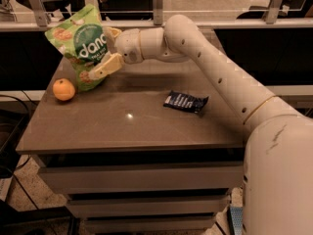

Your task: Move green rice chip bag near orange

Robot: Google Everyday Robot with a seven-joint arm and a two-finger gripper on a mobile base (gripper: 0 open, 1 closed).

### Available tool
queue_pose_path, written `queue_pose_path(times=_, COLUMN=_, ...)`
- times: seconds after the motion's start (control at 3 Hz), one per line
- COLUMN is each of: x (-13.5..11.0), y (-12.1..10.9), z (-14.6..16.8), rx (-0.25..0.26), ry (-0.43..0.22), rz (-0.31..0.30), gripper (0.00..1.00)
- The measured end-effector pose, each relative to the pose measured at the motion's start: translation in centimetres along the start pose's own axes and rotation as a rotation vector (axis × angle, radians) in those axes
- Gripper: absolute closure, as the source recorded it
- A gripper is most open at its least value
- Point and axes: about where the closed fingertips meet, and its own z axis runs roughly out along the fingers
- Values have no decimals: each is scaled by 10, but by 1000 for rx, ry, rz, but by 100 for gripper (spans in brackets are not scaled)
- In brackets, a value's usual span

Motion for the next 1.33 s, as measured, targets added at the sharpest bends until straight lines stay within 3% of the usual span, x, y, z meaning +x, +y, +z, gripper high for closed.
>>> queue_pose_path(times=0.67, x=4, y=-11, z=-12, rx=51, ry=64, rz=-79, gripper=0)
queue_pose_path(times=1.0, x=9, y=-29, z=-54, rx=171, ry=110, rz=-97, gripper=0)
queue_pose_path(times=1.33, x=9, y=-46, z=-117, rx=343, ry=156, rz=-129, gripper=0)
